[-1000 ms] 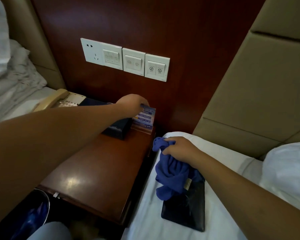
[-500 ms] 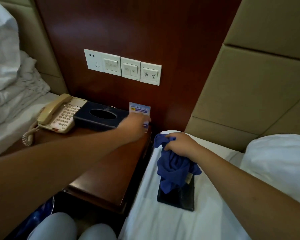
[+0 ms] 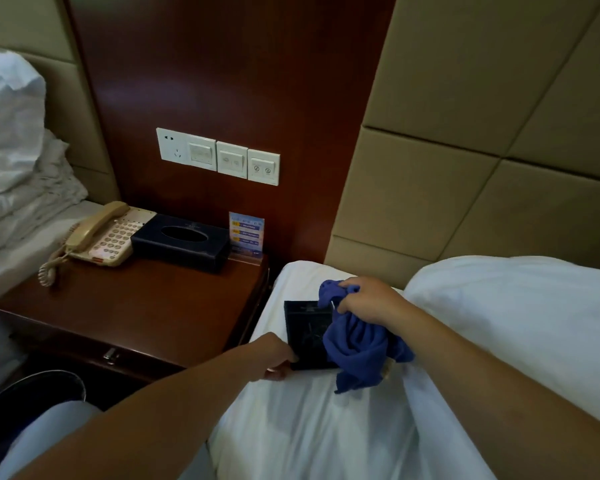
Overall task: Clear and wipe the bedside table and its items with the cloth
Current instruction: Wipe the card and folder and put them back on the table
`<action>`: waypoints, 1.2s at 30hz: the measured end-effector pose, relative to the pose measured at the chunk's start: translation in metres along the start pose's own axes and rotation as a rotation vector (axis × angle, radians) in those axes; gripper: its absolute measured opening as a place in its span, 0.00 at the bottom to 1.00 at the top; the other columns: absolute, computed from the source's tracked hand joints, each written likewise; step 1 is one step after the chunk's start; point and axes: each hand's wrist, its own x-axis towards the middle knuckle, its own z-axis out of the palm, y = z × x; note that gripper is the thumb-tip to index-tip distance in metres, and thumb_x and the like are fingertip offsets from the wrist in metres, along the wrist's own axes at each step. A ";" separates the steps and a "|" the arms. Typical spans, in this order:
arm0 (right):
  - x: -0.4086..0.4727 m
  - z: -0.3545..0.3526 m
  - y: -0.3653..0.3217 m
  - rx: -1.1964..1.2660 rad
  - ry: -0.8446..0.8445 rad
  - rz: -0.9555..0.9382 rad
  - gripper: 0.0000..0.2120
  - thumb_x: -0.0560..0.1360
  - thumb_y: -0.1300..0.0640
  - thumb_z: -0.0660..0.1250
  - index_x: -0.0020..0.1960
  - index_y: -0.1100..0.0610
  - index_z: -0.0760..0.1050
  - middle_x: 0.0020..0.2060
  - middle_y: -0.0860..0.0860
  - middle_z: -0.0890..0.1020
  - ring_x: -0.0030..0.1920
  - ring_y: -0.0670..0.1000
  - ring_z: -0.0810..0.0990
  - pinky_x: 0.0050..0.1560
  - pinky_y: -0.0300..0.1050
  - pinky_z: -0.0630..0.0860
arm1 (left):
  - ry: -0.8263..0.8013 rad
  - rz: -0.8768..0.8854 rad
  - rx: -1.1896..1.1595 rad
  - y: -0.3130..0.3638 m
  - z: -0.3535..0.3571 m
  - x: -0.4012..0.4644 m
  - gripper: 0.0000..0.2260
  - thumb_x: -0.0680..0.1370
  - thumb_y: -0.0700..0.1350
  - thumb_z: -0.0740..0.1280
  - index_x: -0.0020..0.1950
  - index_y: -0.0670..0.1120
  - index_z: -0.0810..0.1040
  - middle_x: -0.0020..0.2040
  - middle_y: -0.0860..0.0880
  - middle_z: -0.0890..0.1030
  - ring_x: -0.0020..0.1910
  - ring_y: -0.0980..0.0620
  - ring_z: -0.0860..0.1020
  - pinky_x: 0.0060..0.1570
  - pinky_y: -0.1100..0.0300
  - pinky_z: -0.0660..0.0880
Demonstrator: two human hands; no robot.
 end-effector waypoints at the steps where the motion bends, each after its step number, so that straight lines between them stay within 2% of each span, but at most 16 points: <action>1: -0.009 -0.003 0.001 -0.009 -0.001 0.002 0.15 0.67 0.56 0.71 0.52 0.60 0.78 0.44 0.60 0.82 0.39 0.54 0.78 0.40 0.48 0.74 | 0.004 -0.008 -0.073 -0.002 0.005 -0.006 0.05 0.79 0.38 0.70 0.53 0.39 0.80 0.43 0.41 0.81 0.37 0.49 0.79 0.39 0.58 0.82; 4: -0.031 -0.012 -0.002 -0.022 -0.011 0.006 0.18 0.66 0.55 0.71 0.54 0.60 0.78 0.41 0.58 0.80 0.39 0.53 0.78 0.41 0.48 0.75 | -0.062 -0.018 -0.441 -0.005 0.014 -0.023 0.02 0.81 0.33 0.65 0.53 0.36 0.77 0.46 0.39 0.79 0.42 0.46 0.79 0.44 0.52 0.82; 7: -0.048 -0.010 -0.012 -0.030 -0.032 0.002 0.16 0.67 0.56 0.72 0.54 0.59 0.80 0.44 0.60 0.83 0.40 0.52 0.79 0.41 0.47 0.76 | -0.124 0.012 -0.721 -0.010 0.007 -0.042 0.06 0.82 0.29 0.60 0.57 0.34 0.74 0.57 0.35 0.80 0.51 0.41 0.81 0.43 0.50 0.81; 10: -0.056 0.008 -0.031 -0.061 -0.068 -0.034 0.15 0.69 0.57 0.72 0.55 0.57 0.81 0.51 0.60 0.83 0.45 0.53 0.82 0.46 0.49 0.79 | -0.075 0.072 -0.735 -0.027 -0.016 -0.063 0.06 0.83 0.31 0.61 0.59 0.34 0.74 0.58 0.35 0.79 0.52 0.41 0.81 0.43 0.50 0.82; 13: -0.057 0.037 -0.062 -0.143 -0.145 -0.082 0.22 0.72 0.56 0.73 0.66 0.49 0.76 0.58 0.50 0.80 0.54 0.53 0.80 0.51 0.48 0.79 | -0.044 0.116 -0.788 -0.052 -0.051 -0.078 0.08 0.83 0.33 0.61 0.61 0.35 0.75 0.59 0.35 0.79 0.53 0.40 0.82 0.41 0.52 0.84; 14: -0.056 0.048 -0.074 -0.184 -0.177 -0.096 0.23 0.72 0.56 0.73 0.67 0.49 0.74 0.60 0.50 0.79 0.55 0.54 0.80 0.51 0.47 0.79 | -0.040 0.125 -0.808 -0.061 -0.064 -0.083 0.08 0.83 0.33 0.62 0.62 0.35 0.75 0.59 0.35 0.80 0.54 0.40 0.83 0.41 0.53 0.84; 17: -0.047 0.083 -0.109 -0.288 -0.248 -0.125 0.16 0.71 0.56 0.72 0.58 0.55 0.77 0.53 0.57 0.82 0.50 0.57 0.82 0.50 0.51 0.80 | -0.014 0.179 -0.842 -0.091 -0.105 -0.095 0.05 0.82 0.32 0.64 0.57 0.35 0.76 0.57 0.35 0.82 0.53 0.40 0.85 0.46 0.53 0.84; 20: -0.034 0.119 -0.142 -0.434 -0.289 -0.171 0.16 0.71 0.54 0.72 0.58 0.51 0.77 0.50 0.54 0.82 0.48 0.55 0.82 0.53 0.54 0.82 | 0.008 0.258 -0.841 -0.120 -0.146 -0.102 0.08 0.79 0.30 0.66 0.58 0.35 0.77 0.60 0.35 0.83 0.54 0.41 0.86 0.53 0.52 0.83; 22: -0.024 0.142 -0.160 -0.537 -0.259 -0.231 0.18 0.71 0.51 0.70 0.61 0.47 0.75 0.51 0.52 0.81 0.48 0.53 0.81 0.53 0.54 0.81 | -0.012 0.305 -0.846 -0.139 -0.168 -0.107 0.14 0.79 0.29 0.66 0.63 0.38 0.78 0.61 0.37 0.83 0.58 0.42 0.85 0.59 0.50 0.81; 25: -0.011 0.177 -0.185 -0.654 -0.227 -0.320 0.23 0.73 0.48 0.68 0.67 0.46 0.72 0.61 0.50 0.75 0.53 0.55 0.79 0.55 0.53 0.79 | -0.088 0.366 -0.867 -0.161 -0.194 -0.112 0.22 0.78 0.27 0.65 0.68 0.44 0.78 0.62 0.40 0.84 0.63 0.42 0.82 0.66 0.47 0.77; 28: -0.004 0.211 -0.209 -0.789 -0.217 -0.441 0.24 0.74 0.47 0.67 0.68 0.50 0.70 0.64 0.50 0.69 0.54 0.58 0.78 0.53 0.54 0.78 | -0.142 0.393 -0.916 -0.172 -0.215 -0.106 0.23 0.78 0.27 0.65 0.70 0.45 0.77 0.64 0.40 0.83 0.64 0.42 0.81 0.68 0.46 0.75; 30: -0.005 0.235 -0.222 -0.836 -0.222 -0.533 0.22 0.75 0.47 0.66 0.66 0.52 0.70 0.63 0.50 0.67 0.49 0.58 0.78 0.48 0.54 0.77 | -0.155 0.406 -0.908 -0.177 -0.228 -0.095 0.22 0.79 0.28 0.64 0.70 0.45 0.77 0.64 0.40 0.83 0.64 0.42 0.81 0.68 0.46 0.75; 33: -0.001 0.265 -0.227 -0.906 -0.267 -0.679 0.20 0.76 0.49 0.64 0.66 0.52 0.70 0.64 0.48 0.66 0.41 0.56 0.74 0.39 0.50 0.72 | -0.161 0.400 -0.857 -0.185 -0.245 -0.077 0.21 0.80 0.29 0.63 0.70 0.44 0.78 0.63 0.40 0.84 0.62 0.42 0.82 0.62 0.49 0.79; 36: 0.024 0.265 -0.225 -0.859 -0.233 -0.622 0.20 0.75 0.50 0.64 0.66 0.49 0.71 0.66 0.46 0.67 0.47 0.58 0.78 0.44 0.50 0.74 | -0.181 0.402 -0.871 -0.181 -0.249 -0.061 0.20 0.80 0.29 0.63 0.69 0.45 0.79 0.63 0.41 0.83 0.63 0.42 0.82 0.61 0.50 0.80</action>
